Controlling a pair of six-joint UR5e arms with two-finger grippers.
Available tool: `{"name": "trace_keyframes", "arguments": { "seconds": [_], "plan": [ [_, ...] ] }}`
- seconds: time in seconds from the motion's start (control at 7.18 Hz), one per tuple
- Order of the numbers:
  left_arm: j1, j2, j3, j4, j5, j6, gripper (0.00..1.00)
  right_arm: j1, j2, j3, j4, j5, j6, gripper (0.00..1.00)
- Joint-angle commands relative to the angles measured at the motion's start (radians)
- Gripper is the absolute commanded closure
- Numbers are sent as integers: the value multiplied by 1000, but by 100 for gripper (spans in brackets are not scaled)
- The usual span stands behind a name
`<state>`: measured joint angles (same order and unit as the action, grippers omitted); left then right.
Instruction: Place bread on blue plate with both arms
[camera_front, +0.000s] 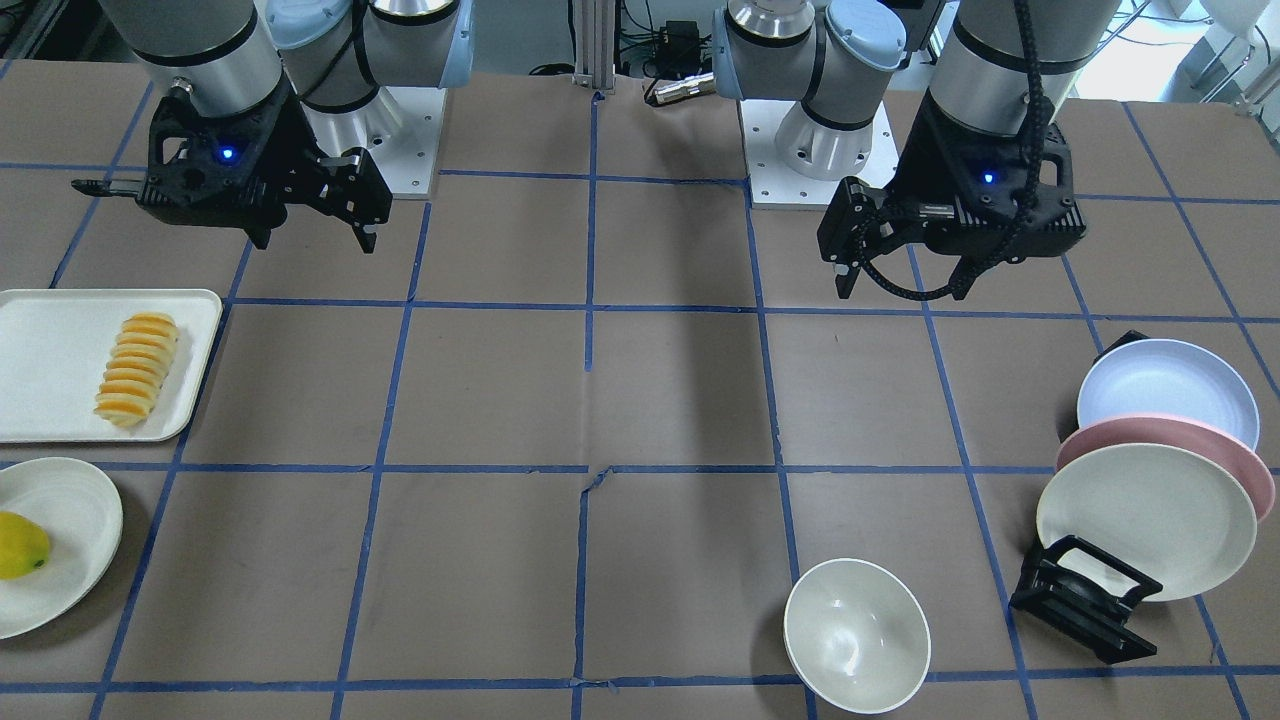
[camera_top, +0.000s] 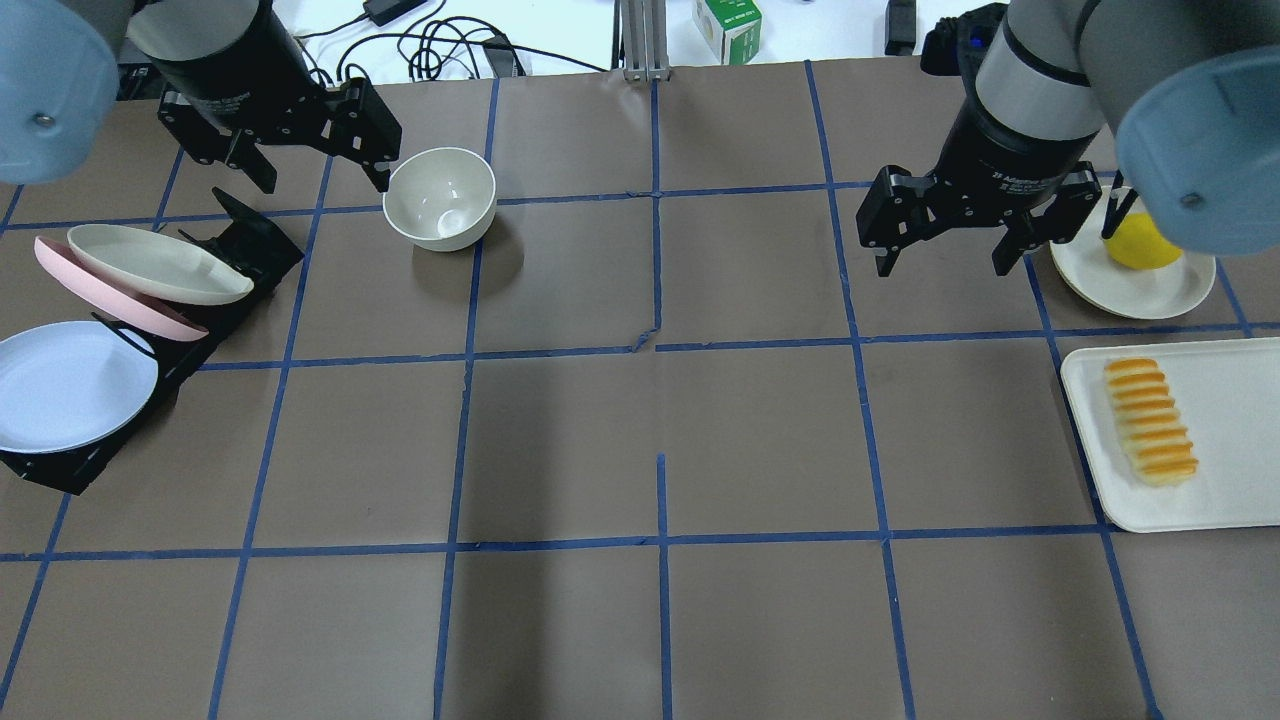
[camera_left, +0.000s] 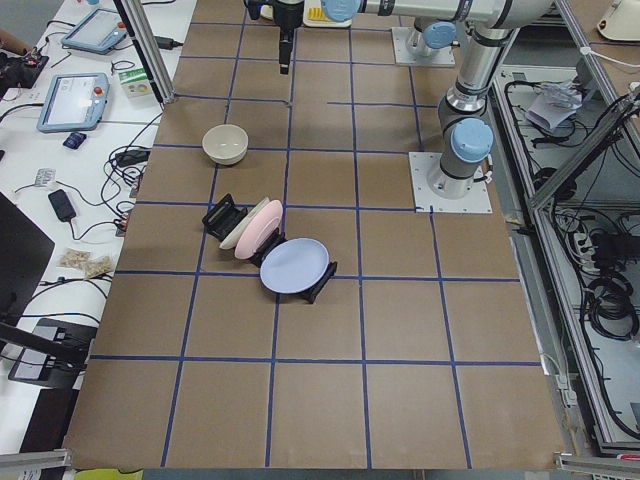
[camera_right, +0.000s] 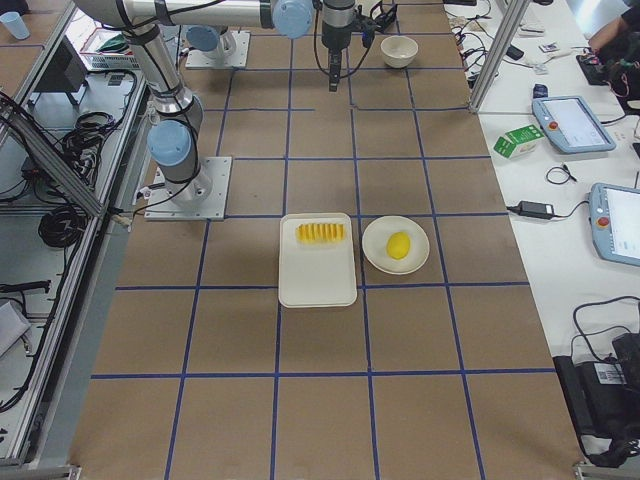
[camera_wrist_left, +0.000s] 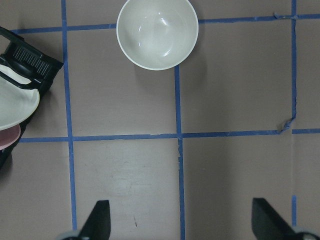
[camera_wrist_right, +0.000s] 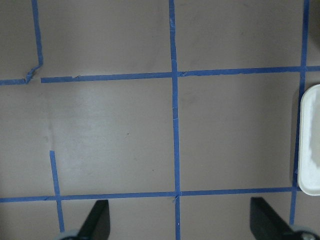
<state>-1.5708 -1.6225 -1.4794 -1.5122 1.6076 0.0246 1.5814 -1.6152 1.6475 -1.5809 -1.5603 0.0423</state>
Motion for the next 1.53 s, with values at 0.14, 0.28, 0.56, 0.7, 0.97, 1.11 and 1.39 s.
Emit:
{"name": "trace_keyframes", "arguments": {
  "seconds": [0.14,0.28,0.56,0.7,0.97,1.11,1.39],
  "plan": [
    [5,16,-28,4,-2,6,0,0,0,2,1,0,1,0],
    [29,19,-30,-2,6,8,0,0,-2,9,1,-1,1,0],
    [214,20,-30,-70,5,27,0,-1,-2,15,2,-9,1,0],
    [310,16,-28,-82,8,49,0,-6,-2,21,28,-11,-1,0],
    [581,-28,-32,-71,0,129,0,-84,3,23,18,-26,1,0],
    [700,-64,-33,-66,-9,191,0,-206,11,26,19,-30,-12,0],
    [799,-184,-80,161,5,241,0,-372,35,114,-67,-61,-152,0]
  ]
}}
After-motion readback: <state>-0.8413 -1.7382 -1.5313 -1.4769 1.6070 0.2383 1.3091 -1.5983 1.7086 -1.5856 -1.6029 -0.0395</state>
